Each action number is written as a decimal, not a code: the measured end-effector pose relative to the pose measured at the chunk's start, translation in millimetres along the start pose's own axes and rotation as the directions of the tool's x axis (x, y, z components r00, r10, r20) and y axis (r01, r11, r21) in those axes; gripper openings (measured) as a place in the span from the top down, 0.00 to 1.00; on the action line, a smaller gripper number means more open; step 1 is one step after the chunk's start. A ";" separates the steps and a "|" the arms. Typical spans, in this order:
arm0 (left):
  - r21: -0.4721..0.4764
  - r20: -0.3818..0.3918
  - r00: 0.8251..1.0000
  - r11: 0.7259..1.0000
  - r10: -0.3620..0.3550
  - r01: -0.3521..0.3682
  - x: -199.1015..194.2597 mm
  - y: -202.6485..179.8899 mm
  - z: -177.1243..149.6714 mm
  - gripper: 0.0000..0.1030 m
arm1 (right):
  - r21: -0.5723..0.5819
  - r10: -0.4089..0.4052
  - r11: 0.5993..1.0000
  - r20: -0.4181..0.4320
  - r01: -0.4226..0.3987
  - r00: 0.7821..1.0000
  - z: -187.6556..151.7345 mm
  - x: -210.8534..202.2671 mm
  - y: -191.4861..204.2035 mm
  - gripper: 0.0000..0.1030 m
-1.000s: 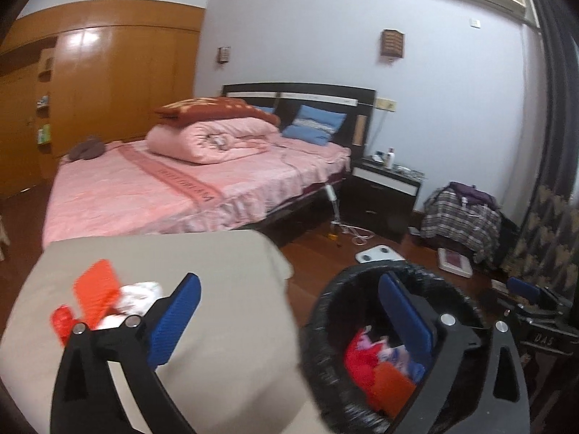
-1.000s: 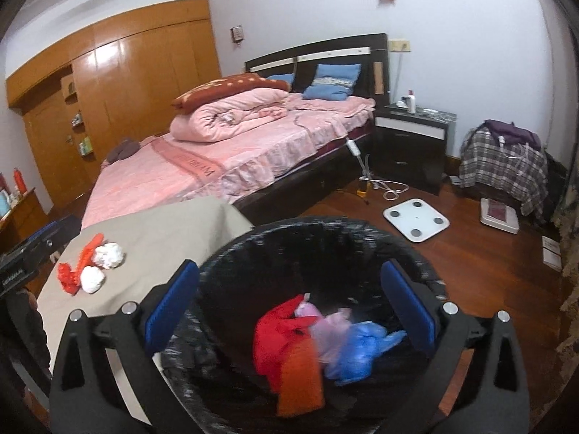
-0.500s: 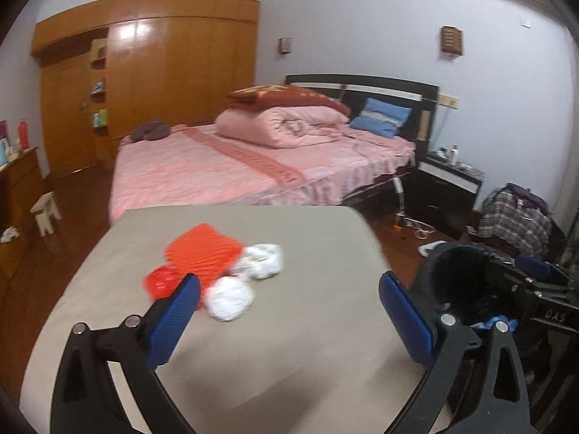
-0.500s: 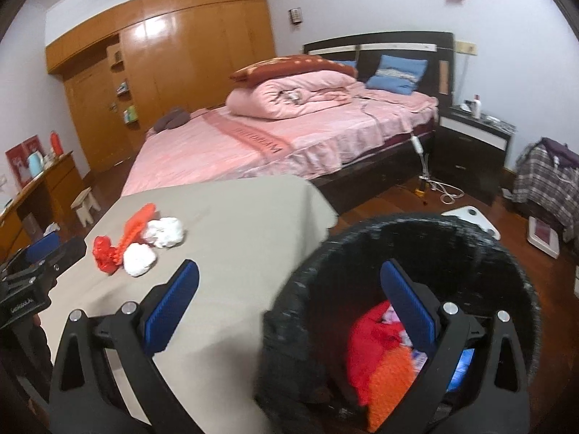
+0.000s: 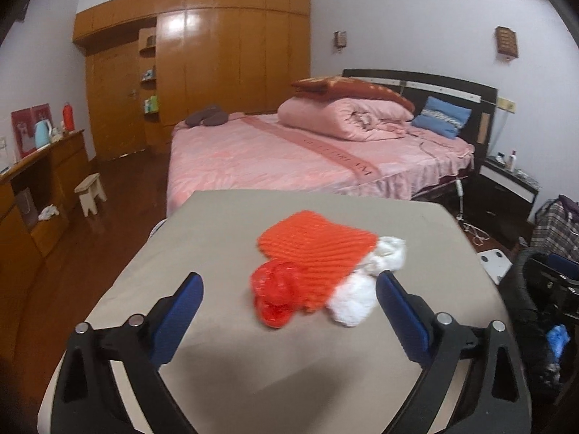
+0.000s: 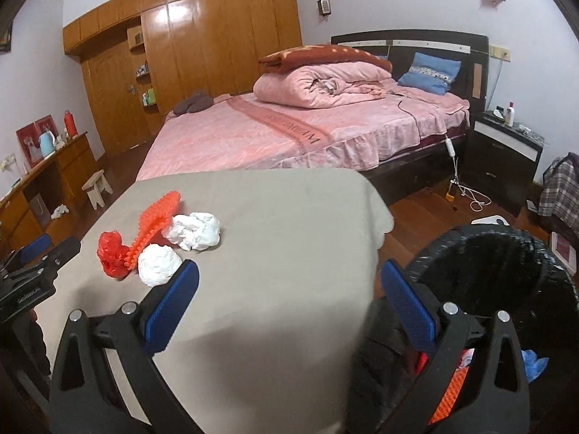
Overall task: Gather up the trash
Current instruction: 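Grasp the red plastic bag with the left gripper, then grasp the orange mesh pad with the right gripper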
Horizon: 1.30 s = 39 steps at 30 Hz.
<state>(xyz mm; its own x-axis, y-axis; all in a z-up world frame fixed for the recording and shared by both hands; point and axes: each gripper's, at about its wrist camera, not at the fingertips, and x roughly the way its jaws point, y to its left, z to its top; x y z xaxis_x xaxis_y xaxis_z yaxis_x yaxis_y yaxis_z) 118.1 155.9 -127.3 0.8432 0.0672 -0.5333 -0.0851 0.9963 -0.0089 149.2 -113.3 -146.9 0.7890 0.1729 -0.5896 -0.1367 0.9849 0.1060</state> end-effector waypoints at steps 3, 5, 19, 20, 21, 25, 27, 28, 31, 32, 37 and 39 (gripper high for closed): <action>-0.017 -0.020 1.000 1.000 0.009 -0.010 15.2 8.8 -1.4 0.14 | -0.007 -0.003 1.000 -0.010 0.003 1.000 -1.1 14.3 7.1 0.05; -0.019 -0.030 0.999 1.000 0.010 -0.011 23.5 12.3 -2.1 0.18 | -0.014 -0.007 1.000 -0.017 0.007 1.000 -1.8 24.1 11.9 0.05; -0.030 -0.127 0.991 0.999 -0.047 0.043 79.4 16.5 -6.4 0.39 | -0.043 -0.003 0.999 -0.052 0.001 0.999 -4.9 54.5 30.9 0.05; -0.032 -0.133 0.990 0.998 -0.053 0.049 81.4 16.1 -7.4 0.44 | -0.043 -0.003 0.999 -0.055 0.001 0.998 -5.2 55.3 30.9 0.05; -0.036 -0.142 0.988 0.997 -0.066 0.062 83.9 15.4 -8.4 0.48 | -0.044 -0.003 0.999 -0.056 0.001 0.998 -5.4 55.9 31.1 0.05; -0.045 -0.149 0.985 0.995 -0.092 0.086 86.2 12.3 -10.6 0.64 | -0.047 -0.005 0.999 -0.064 0.002 0.998 -5.7 58.6 32.1 0.05; -0.053 -0.142 0.985 0.994 -0.103 0.097 83.3 11.7 -10.3 0.66 | -0.049 -0.004 0.999 -0.065 0.001 0.998 -5.0 59.3 33.4 0.05; -0.055 -0.138 0.985 0.994 -0.103 0.096 82.3 12.4 -9.9 0.66 | -0.049 -0.003 0.999 -0.064 0.000 0.998 -5.0 59.5 33.7 0.05; -0.071 -0.117 0.988 0.993 -0.104 0.096 74.0 15.7 -6.5 0.67 | -0.054 0.001 0.999 -0.062 -0.005 0.998 -4.6 60.2 36.3 0.05; -0.077 -0.108 0.989 0.993 -0.102 0.094 69.5 17.4 -5.4 0.67 | -0.056 0.004 0.998 -0.061 -0.007 0.998 -3.7 60.6 37.4 0.05; -0.085 -0.081 0.994 0.994 -0.075 0.068 57.0 27.9 -1.3 0.67 | -0.067 0.022 0.997 -0.053 -0.025 0.998 1.0 61.3 46.1 0.05; -0.083 -0.075 0.996 0.995 -0.057 0.050 53.8 32.9 -0.1 0.67 | -0.072 0.030 0.997 -0.051 -0.034 0.998 3.3 61.8 50.7 0.05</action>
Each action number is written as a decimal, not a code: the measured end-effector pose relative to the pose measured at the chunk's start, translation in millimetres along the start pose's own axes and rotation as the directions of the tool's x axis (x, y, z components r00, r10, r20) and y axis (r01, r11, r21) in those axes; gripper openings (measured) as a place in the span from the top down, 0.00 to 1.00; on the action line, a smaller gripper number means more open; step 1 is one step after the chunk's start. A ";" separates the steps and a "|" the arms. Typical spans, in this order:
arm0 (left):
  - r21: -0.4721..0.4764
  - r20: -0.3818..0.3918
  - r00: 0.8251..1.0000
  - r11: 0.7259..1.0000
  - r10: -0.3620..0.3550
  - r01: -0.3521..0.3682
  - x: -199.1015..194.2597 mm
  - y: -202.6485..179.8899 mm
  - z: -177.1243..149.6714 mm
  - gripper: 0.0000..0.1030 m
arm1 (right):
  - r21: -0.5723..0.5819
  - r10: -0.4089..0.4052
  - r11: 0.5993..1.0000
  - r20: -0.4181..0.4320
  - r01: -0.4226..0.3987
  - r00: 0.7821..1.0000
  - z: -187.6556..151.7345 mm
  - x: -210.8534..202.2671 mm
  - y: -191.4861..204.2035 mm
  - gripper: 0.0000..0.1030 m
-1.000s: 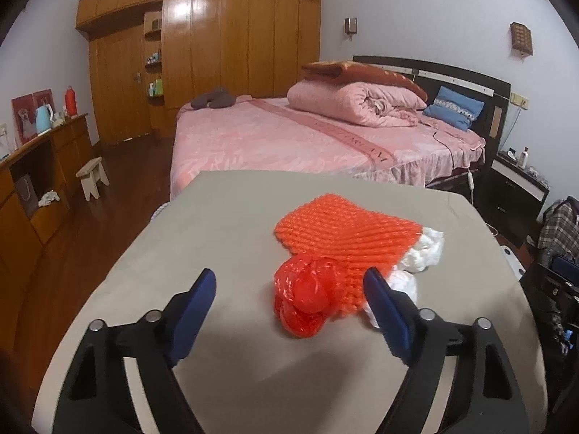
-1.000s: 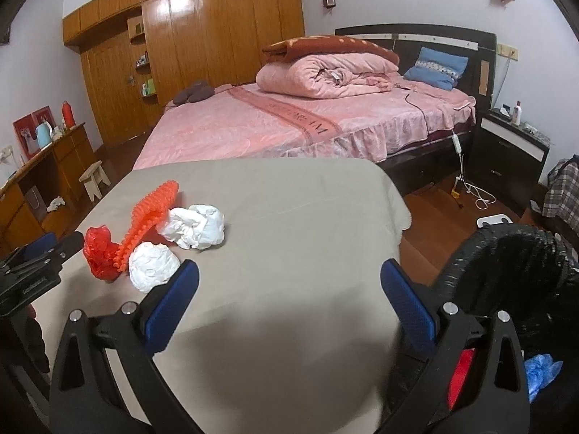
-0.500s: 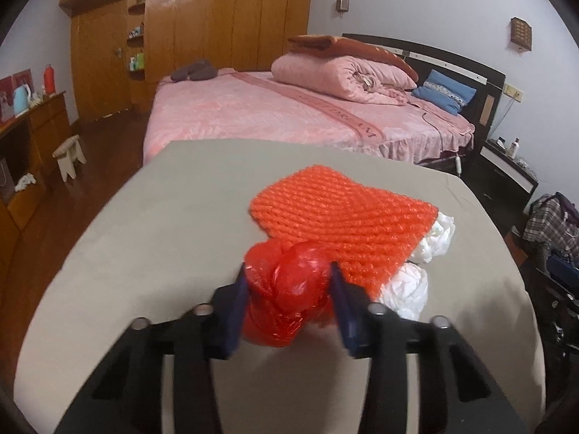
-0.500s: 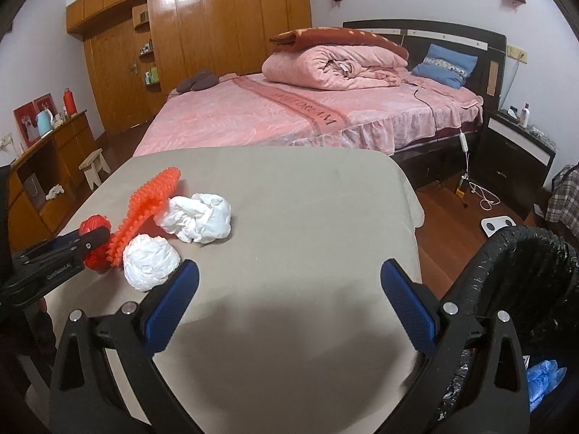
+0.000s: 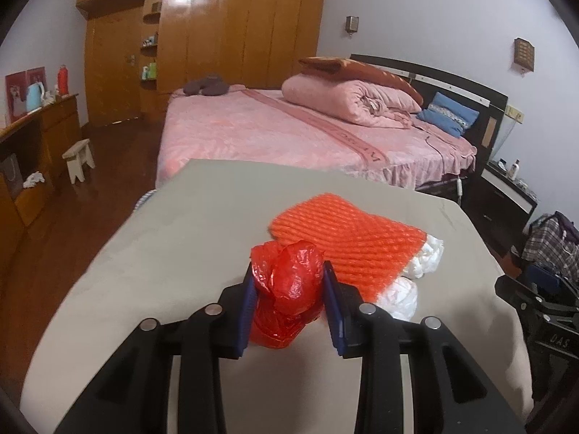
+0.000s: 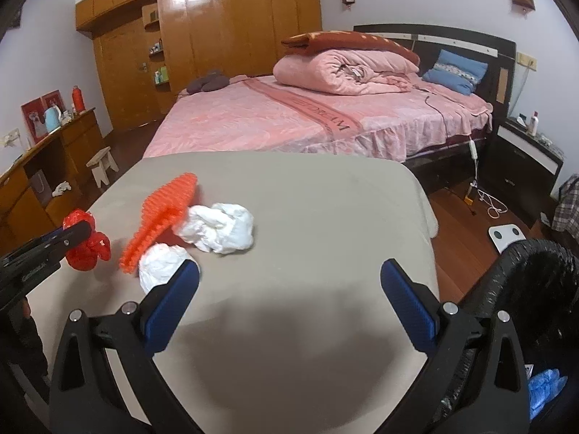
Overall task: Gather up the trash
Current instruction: 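Grasp the orange mesh pad with the right gripper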
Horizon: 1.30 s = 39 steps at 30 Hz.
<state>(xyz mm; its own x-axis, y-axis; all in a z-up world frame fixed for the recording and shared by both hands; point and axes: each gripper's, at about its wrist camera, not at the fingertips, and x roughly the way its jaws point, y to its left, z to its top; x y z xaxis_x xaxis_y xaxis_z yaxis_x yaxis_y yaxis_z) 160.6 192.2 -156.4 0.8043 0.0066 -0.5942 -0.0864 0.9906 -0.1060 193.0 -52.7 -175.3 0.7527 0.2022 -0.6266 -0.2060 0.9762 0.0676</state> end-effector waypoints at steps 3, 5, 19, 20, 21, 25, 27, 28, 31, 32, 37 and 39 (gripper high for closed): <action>0.005 0.006 1.000 1.000 0.030 -0.030 -1.0 8.2 3.3 0.67 | -0.003 0.024 1.000 0.003 -0.024 1.000 6.7 2.8 10.0 0.05; 0.004 0.009 0.999 0.999 0.039 -0.039 -1.1 13.0 5.6 0.67 | -0.006 0.038 0.999 0.008 -0.038 0.999 12.6 4.5 16.4 0.05; -0.015 0.023 0.997 0.997 0.078 -0.078 2.3 40.7 17.7 0.67 | -0.031 0.112 0.993 0.005 -0.112 0.994 48.3 35.9 59.3 0.10; -0.018 0.024 0.996 0.997 0.081 -0.080 2.4 42.3 18.1 0.67 | -0.038 0.117 0.992 -0.001 -0.117 0.993 49.6 38.7 62.2 0.14; -0.020 0.025 0.996 0.996 0.082 -0.081 2.1 43.9 18.6 0.67 | -0.042 0.123 0.991 -0.007 -0.123 0.992 50.9 41.4 64.9 0.18; -0.027 0.027 0.996 0.996 0.086 -0.085 1.5 49.3 18.8 0.67 | -0.062 0.143 0.987 -0.045 -0.145 0.989 52.4 54.8 77.5 0.25; -0.026 0.028 0.996 0.996 0.087 -0.087 0.8 50.4 18.4 0.67 | -0.066 0.151 0.986 -0.064 -0.155 0.986 51.4 59.4 81.1 0.30; -0.025 0.028 0.996 0.996 0.088 -0.087 0.3 50.3 18.0 0.67 | -0.066 0.157 0.985 -0.077 -0.162 0.985 50.5 62.6 83.1 0.31; -0.025 0.027 0.996 0.996 0.089 -0.088 -0.2 51.7 17.9 0.67 | -0.072 0.170 0.981 -0.115 -0.179 0.979 47.0 69.2 88.1 0.42; -0.028 0.026 0.996 0.996 0.088 -0.087 -0.1 52.0 17.9 0.67 | -0.072 0.179 0.979 -0.123 -0.188 0.976 45.8 70.2 88.9 0.47; -0.033 0.024 0.996 0.996 0.087 -0.086 -2.0 52.6 16.3 0.67 | -0.076 0.233 0.967 -0.140 -0.245 0.962 44.6 65.6 91.4 0.79; -0.032 0.026 0.996 0.996 0.086 -0.086 -2.5 52.6 16.3 0.67 | -0.078 0.245 0.963 -0.135 -0.256 0.960 45.4 62.0 92.2 0.86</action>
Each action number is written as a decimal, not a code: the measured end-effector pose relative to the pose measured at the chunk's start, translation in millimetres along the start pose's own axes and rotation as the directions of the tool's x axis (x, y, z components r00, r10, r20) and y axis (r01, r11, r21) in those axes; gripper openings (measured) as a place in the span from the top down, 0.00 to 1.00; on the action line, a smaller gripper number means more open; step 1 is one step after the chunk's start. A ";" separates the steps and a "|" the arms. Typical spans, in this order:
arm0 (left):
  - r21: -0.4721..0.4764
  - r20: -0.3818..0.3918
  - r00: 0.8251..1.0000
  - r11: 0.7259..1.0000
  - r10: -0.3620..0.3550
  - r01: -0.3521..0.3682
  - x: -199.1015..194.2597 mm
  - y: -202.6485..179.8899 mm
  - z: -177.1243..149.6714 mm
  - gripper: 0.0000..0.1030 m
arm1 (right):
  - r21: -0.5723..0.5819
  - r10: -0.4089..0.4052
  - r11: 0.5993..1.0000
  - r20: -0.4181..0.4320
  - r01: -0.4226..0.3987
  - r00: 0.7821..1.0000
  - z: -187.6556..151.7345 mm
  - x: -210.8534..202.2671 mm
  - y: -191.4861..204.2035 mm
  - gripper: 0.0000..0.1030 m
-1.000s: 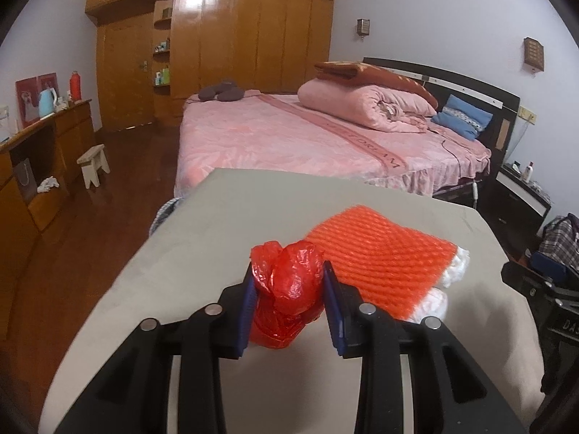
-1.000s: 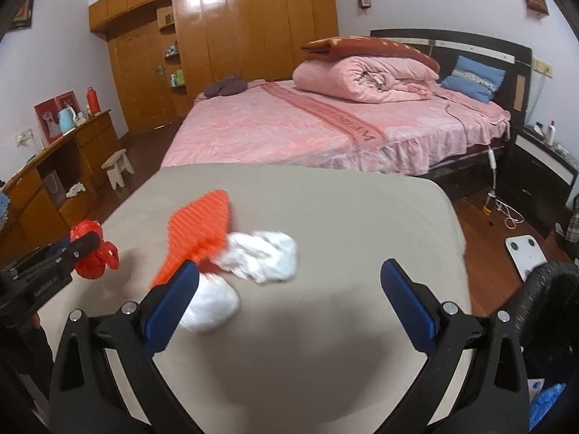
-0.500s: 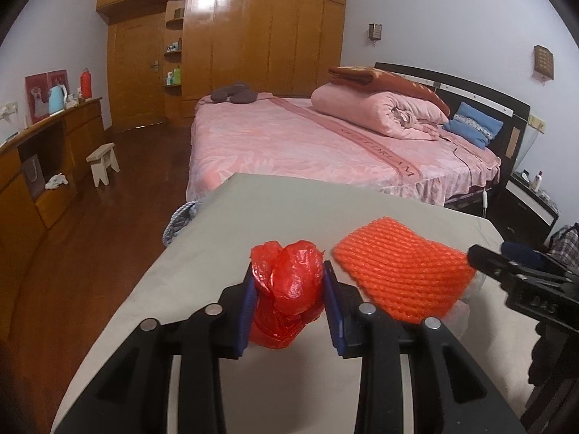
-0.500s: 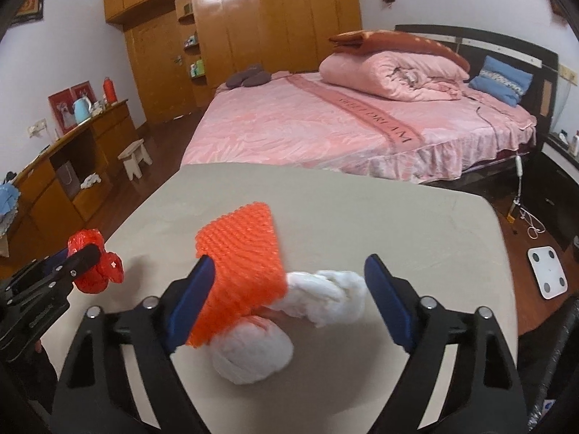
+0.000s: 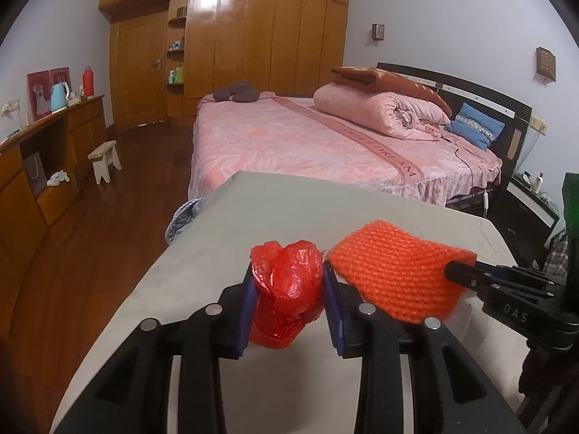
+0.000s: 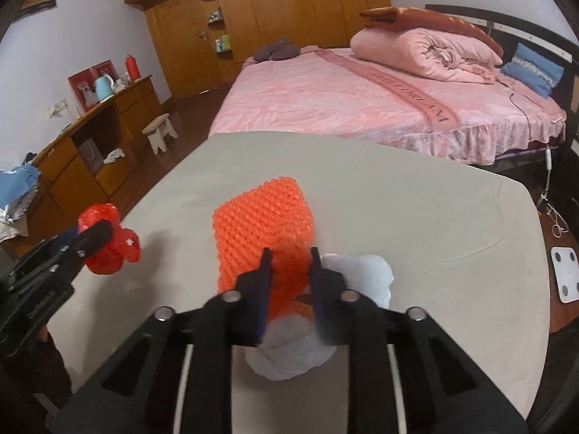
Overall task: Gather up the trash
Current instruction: 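Grasp the orange mesh pad with the right gripper, then carry the red bag and orange mesh pad toward the black bin with both grippers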
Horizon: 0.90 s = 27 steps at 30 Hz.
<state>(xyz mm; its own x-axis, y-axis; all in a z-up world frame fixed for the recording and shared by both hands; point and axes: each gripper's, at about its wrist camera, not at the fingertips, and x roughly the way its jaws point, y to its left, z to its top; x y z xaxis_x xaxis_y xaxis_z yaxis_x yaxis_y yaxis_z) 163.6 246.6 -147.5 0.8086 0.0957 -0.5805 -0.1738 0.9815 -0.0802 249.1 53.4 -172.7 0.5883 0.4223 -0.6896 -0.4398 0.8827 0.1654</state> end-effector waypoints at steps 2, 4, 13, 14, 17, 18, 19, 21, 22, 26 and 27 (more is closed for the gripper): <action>0.000 0.000 1.000 1.000 0.001 -0.001 0.9 0.4 0.1 0.67 | -0.001 0.014 1.000 0.016 -0.014 1.000 0.9 -6.7 1.7 0.86; 0.000 0.001 1.000 1.000 0.003 -0.003 -0.8 -1.3 0.9 0.67 | 0.002 0.025 1.000 0.031 -0.025 0.999 1.9 -14.1 3.0 0.87; 0.012 0.023 1.000 1.000 0.001 -0.001 -18.2 -15.9 6.0 0.67 | 0.009 0.045 0.999 0.093 -0.046 0.995 6.5 -49.4 3.1 0.87; 0.014 0.025 1.000 1.000 -0.001 0.001 -20.6 -17.2 6.0 0.67 | 0.009 0.045 0.999 0.097 -0.046 0.994 6.1 -53.1 2.5 0.87; 0.024 0.027 1.000 1.000 -0.005 0.004 -26.5 -22.9 6.2 0.67 | 0.010 0.042 0.999 0.106 -0.043 0.993 4.0 -61.7 1.5 0.87; 0.028 0.027 1.000 1.000 -0.006 0.005 -28.6 -25.2 6.2 0.67 | 0.012 0.040 0.999 0.109 -0.041 0.993 3.2 -64.9 0.8 0.87; 0.030 0.027 1.000 1.000 -0.008 0.007 -31.0 -26.9 5.9 0.67 | 0.013 0.038 0.999 0.110 -0.040 0.993 3.6 -66.0 -1.0 0.87; 0.030 0.026 1.000 0.999 -0.014 0.013 -35.4 -30.5 5.8 0.67 | 0.016 0.036 0.999 0.114 -0.038 0.993 2.6 -72.1 -2.5 0.87; 0.032 0.027 0.999 0.999 -0.016 0.015 -38.4 -32.6 5.9 0.67 | 0.018 0.035 0.999 0.119 -0.037 0.992 1.9 -77.1 -3.6 0.87; 0.040 0.032 0.999 0.999 -0.026 0.025 -49.4 -42.0 8.3 0.67 | 0.020 0.031 0.999 0.146 -0.034 0.989 0.5 -94.6 -7.4 0.87; 0.043 0.036 0.999 0.999 -0.031 0.030 -53.1 -45.2 8.9 0.67 | 0.020 0.030 0.999 0.153 -0.034 0.988 0.0 -98.4 -8.1 0.87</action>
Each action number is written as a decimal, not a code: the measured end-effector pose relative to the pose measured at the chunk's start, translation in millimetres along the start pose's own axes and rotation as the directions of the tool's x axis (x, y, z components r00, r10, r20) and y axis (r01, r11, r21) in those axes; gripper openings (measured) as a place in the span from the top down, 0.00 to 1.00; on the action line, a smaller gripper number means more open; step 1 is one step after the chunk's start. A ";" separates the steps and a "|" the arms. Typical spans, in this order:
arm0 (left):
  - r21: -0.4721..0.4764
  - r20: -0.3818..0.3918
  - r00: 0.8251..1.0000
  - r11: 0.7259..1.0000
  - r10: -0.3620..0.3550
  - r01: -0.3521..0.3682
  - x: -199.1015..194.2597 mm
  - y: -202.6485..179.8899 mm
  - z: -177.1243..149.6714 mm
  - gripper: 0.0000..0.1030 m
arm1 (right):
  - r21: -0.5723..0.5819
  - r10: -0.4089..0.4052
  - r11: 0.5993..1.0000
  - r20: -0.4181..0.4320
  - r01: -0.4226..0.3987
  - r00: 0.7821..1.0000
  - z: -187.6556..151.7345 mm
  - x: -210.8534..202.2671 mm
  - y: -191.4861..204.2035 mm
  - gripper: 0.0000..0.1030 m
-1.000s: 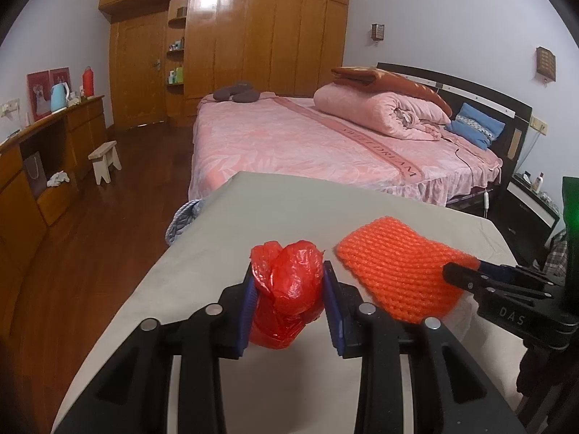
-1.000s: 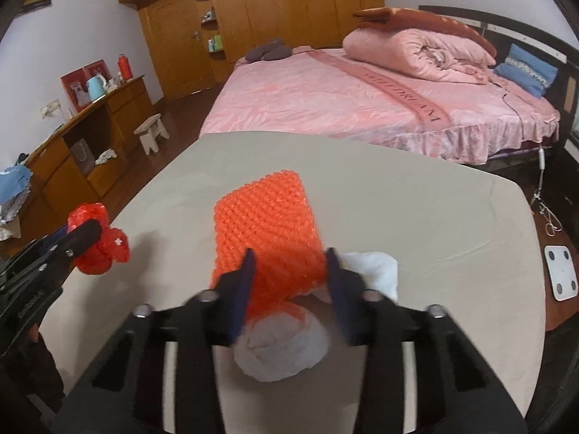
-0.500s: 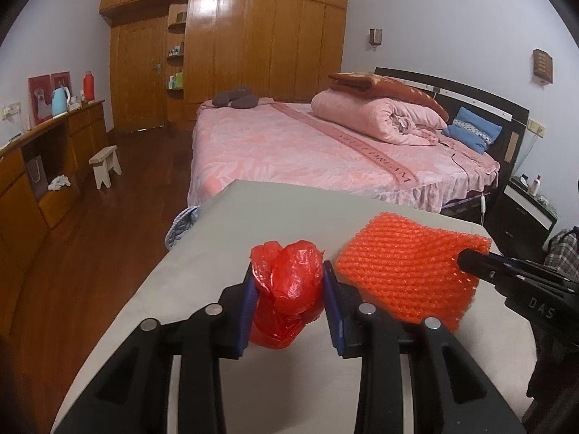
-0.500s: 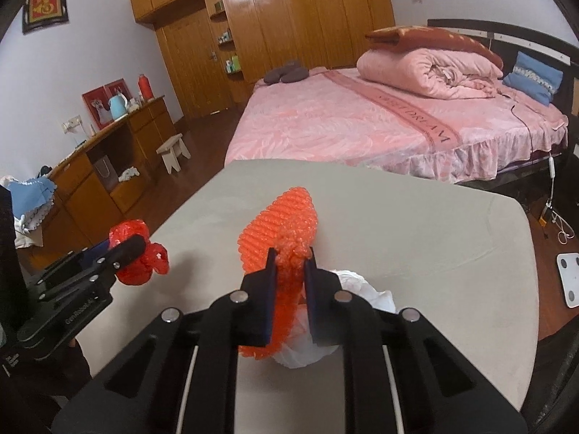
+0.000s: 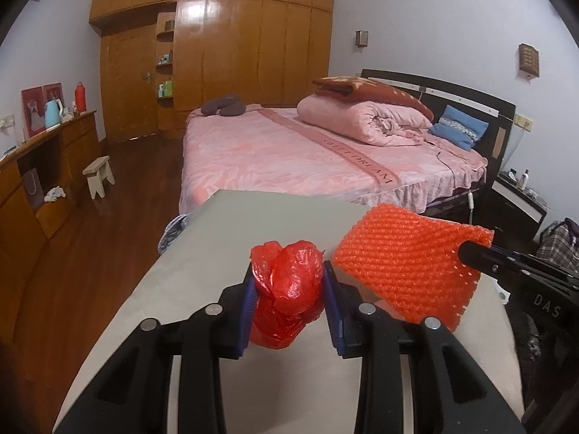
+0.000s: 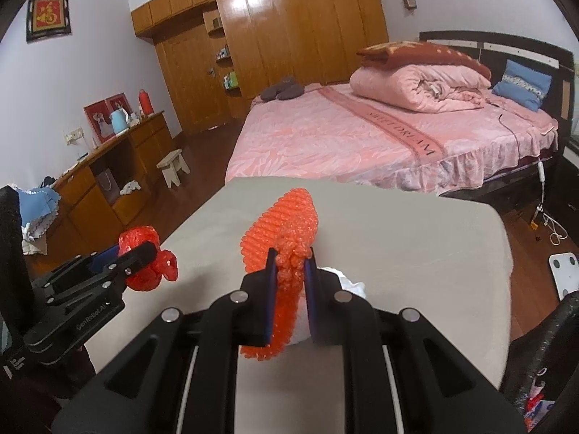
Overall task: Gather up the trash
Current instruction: 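Carry the red bag and orange mesh pad toward the black bin with both grippers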
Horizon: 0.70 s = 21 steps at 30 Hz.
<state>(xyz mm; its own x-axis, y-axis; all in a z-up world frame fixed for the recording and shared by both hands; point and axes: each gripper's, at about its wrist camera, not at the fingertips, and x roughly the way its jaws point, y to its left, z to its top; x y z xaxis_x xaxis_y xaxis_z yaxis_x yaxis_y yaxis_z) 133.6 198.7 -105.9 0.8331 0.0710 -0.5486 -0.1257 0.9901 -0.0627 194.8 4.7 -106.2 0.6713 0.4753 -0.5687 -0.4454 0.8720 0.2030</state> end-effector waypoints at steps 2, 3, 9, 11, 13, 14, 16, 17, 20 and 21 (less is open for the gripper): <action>0.003 0.005 1.000 1.000 -0.009 0.009 -6.0 -6.2 1.5 0.67 | 0.002 -0.003 1.000 0.016 0.003 1.000 1.0 -11.4 -2.8 0.87; 0.003 0.008 1.000 1.000 -0.015 0.015 -9.2 -9.7 2.5 0.67 | 0.005 -0.004 1.000 0.023 0.004 1.000 1.3 -15.9 -3.7 0.87; 0.027 0.031 0.998 0.998 -0.057 0.056 -27.3 -35.6 9.2 0.67 | 0.012 -0.027 1.000 0.064 0.027 0.998 0.5 -51.3 -14.9 0.87; 0.037 0.037 0.997 0.997 -0.070 0.068 -32.0 -43.3 10.4 0.67 | 0.017 -0.041 0.999 0.079 0.040 0.996 -1.4 -65.1 -19.9 0.87; 0.045 0.043 0.995 0.995 -0.088 0.086 -37.7 -54.4 12.0 0.67 | 0.021 -0.057 0.998 0.092 0.055 0.994 -4.0 -78.8 -24.3 0.87; 0.048 0.045 0.995 0.995 -0.095 0.093 -39.9 -58.2 12.3 0.67 | 0.022 -0.063 0.998 0.098 0.062 0.993 -4.9 -84.4 -25.9 0.87; 0.056 0.048 0.993 0.992 -0.112 0.109 -45.0 -68.8 13.6 0.67 | 0.026 -0.083 0.996 0.110 0.080 0.990 -7.2 -97.7 -30.3 0.87; 0.059 0.049 0.992 0.992 -0.118 0.115 -46.8 -72.8 14.0 0.67 | 0.028 -0.089 0.996 0.114 0.086 0.990 -8.0 -102.8 -33.5 0.87; 0.072 0.053 0.989 0.988 -0.140 0.136 -55.3 -87.8 14.6 0.67 | 0.043 -0.118 0.993 0.127 0.113 0.985 -11.3 -121.0 -44.5 0.87; 0.076 0.051 0.987 0.986 -0.151 0.147 -58.4 -94.5 14.9 0.67 | 0.047 -0.125 0.992 0.131 0.120 0.984 -11.8 -125.1 -47.7 0.87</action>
<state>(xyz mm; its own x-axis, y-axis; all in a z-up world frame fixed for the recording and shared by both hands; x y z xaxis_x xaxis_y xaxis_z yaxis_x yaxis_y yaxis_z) 104.9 102.7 -55.5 0.8688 -0.0736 -0.4897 0.0397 0.9961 -0.0793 125.0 -97.7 -54.1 0.7933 0.3739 -0.4805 -0.3334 0.9271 0.1710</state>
